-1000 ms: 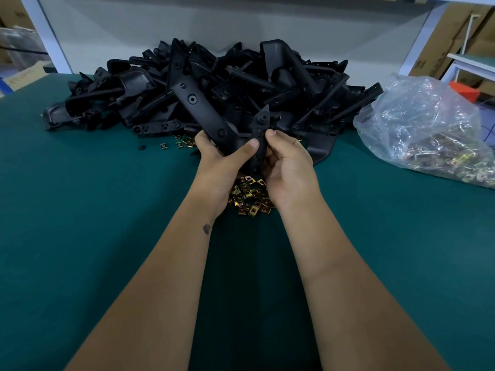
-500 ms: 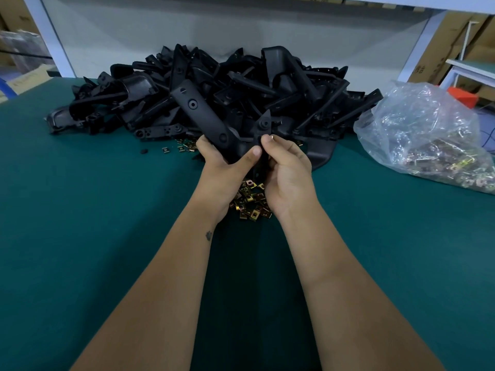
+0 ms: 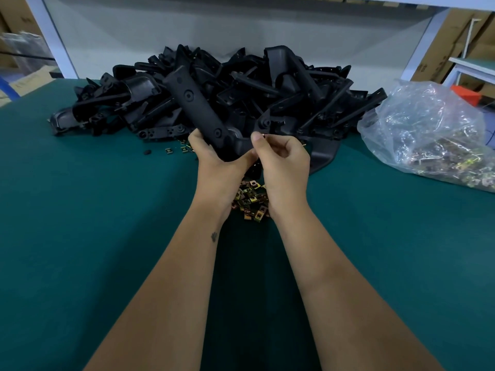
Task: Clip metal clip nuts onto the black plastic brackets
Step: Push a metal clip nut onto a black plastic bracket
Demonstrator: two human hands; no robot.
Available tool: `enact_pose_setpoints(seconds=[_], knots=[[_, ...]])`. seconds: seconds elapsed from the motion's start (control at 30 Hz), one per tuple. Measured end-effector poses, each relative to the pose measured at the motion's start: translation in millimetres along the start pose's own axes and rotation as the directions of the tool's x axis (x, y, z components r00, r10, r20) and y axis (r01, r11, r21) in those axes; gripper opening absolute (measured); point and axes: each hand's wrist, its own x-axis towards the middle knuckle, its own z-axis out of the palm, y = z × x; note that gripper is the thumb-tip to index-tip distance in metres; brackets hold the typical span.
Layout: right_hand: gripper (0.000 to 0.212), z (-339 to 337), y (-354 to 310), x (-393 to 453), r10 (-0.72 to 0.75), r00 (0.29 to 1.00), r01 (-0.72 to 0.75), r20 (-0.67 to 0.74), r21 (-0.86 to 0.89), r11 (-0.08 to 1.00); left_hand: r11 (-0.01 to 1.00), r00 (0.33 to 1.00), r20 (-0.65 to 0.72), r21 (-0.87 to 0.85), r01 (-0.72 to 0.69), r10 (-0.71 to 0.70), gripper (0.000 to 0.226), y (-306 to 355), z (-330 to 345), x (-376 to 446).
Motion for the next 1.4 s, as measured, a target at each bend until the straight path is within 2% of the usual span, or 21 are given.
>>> enact_pose_setpoints(seconds=[0.2, 0.3, 0.4, 0.53, 0.6, 0.67, 0.73, 0.8, 0.93, 1.03, 1.1, 1.2, 1.3, 1.4], knots=[[0.016, -6, 1, 0, -0.15, 0.989, 0.145, -0.005, -0.223, 0.964, 0.999, 0.997, 0.075, 0.048, -0.003, -0.001, 0.066, -1, 4, -4], [0.039, -8, 1, -1, -0.239, 0.971, 0.226, -0.001, -0.322, 0.92, 0.997, 0.996, 0.087, 0.071, 0.01, -0.016, 0.063, 0, 5, -6], [0.048, -8, 2, -1, -0.277, 0.961, 0.257, -0.002, -0.364, 0.895, 0.997, 0.996, 0.087, 0.074, 0.03, -0.036, 0.067, 1, 5, -6], [0.043, -8, 2, -1, -0.257, 0.966, 0.251, 0.035, -0.368, 0.895, 0.994, 0.994, 0.076, 0.082, 0.068, -0.075, 0.078, 3, 4, -6], [0.031, -8, 1, -2, -0.213, 0.973, 0.229, 0.086, -0.311, 0.923, 0.994, 0.994, 0.013, 0.041, 0.103, -0.104, 0.081, 5, 3, -5], [0.027, -7, 0, -3, -0.165, 0.979, 0.191, 0.119, -0.257, 0.947, 0.984, 0.98, -0.11, -0.086, 0.154, -0.163, 0.086, 9, -1, -1], [0.025, -7, 1, -3, -0.129, 0.981, 0.169, 0.146, -0.311, 0.935, 0.957, 0.945, -0.224, -0.221, 0.189, -0.238, 0.086, 14, -9, 3], [0.021, -9, 3, -1, -0.104, 0.978, 0.179, 0.182, -0.469, 0.865, 0.918, 0.914, -0.276, -0.345, 0.194, -0.297, 0.072, 17, -17, 8], [0.022, -14, 5, 5, -0.073, 0.98, 0.186, 0.186, -0.716, 0.673, 0.841, 0.888, -0.252, -0.493, 0.223, -0.384, 0.047, 20, -19, 11], [0.022, -19, 8, 9, -0.081, 0.971, 0.235, 0.224, -0.856, 0.46, 0.802, 0.893, -0.209, -0.552, 0.228, -0.398, 0.046, 21, -16, 11], [0.021, -21, 8, 10, -0.038, 0.96, 0.268, 0.277, -0.873, 0.407, 0.768, 0.888, -0.161, -0.583, 0.266, -0.43, 0.048, 21, -15, 11], [0.02, -20, 7, 9, 0.013, 0.933, 0.324, 0.359, -0.857, 0.401, 0.726, 0.875, -0.094, -0.604, 0.328, -0.474, 0.032, 20, -14, 11], [0.019, -17, 9, 8, 0.007, 0.92, 0.34, 0.391, -0.81, 0.478, 0.711, 0.869, -0.053, -0.6, 0.366, -0.492, 0.04, 21, -12, 10], [0.016, -15, 12, 9, 0.013, 0.92, 0.327, 0.392, -0.785, 0.525, 0.715, 0.87, -0.004, -0.571, 0.402, -0.493, 0.027, 22, -11, 9]])
